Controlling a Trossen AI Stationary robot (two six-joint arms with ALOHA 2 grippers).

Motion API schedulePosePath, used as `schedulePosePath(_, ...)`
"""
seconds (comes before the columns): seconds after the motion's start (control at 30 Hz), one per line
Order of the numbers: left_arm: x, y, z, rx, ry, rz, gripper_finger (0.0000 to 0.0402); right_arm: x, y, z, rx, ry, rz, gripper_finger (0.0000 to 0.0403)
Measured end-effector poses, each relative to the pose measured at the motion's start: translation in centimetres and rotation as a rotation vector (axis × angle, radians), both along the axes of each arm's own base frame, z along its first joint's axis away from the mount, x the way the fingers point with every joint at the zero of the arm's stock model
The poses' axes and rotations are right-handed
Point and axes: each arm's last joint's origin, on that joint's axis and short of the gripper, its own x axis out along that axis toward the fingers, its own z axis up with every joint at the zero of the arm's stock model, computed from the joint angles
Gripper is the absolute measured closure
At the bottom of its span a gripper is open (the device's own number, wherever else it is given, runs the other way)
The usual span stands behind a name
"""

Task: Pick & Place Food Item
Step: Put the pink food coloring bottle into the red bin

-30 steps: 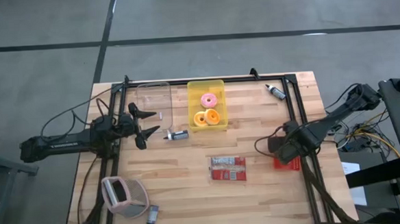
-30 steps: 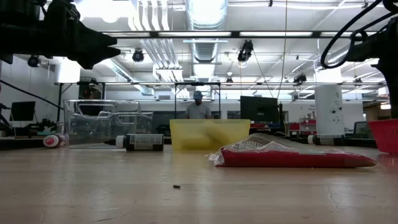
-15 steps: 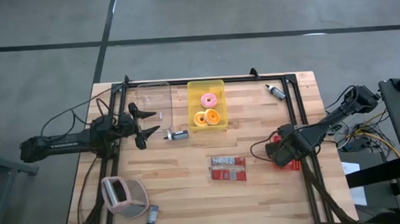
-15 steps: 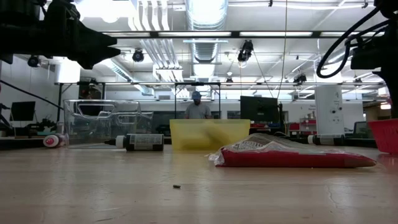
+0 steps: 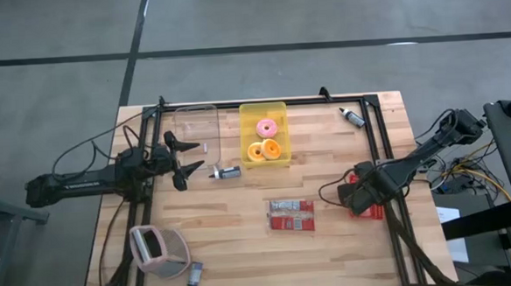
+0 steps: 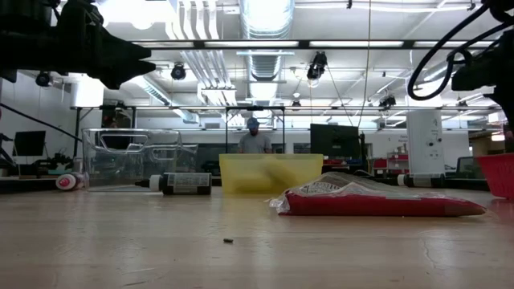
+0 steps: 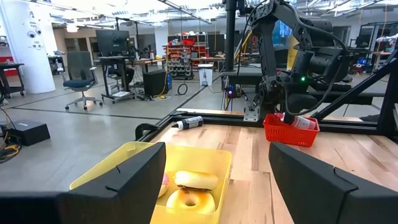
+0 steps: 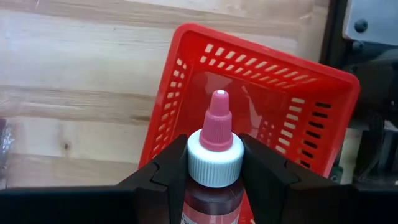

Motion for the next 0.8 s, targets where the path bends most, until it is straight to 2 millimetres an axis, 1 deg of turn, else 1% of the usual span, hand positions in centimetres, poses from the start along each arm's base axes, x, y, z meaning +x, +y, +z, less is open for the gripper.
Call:
schedulePosePath(0.17,0.0,0.0,0.0,0.0,0.0,0.0,0.0112,-0.2,-0.1,-0.6,-0.003,0.004,-0.003,0.0282)
schedulePosePath(0.37,0.0,0.0,0.0,0.0,0.0,0.0,0.0111,0.1,0.1,-1.0,-0.019,0.027,-0.007,0.0282)
schedulePosePath(0.5,0.0,0.0,0.0,0.0,0.0,0.0,0.0112,0.7,0.4,-1.7,-0.03,0.042,-0.013,0.0282)
schedulePosePath(0.7,0.0,0.0,0.0,0.0,0.0,0.0,0.0112,1.6,0.9,-3.0,-0.035,0.079,0.067,0.0282)
schedulePosePath(0.8,0.0,0.0,0.0,0.0,0.0,0.0,0.0112,1.7,1.1,-3.4,-0.028,0.098,0.002,0.0282)
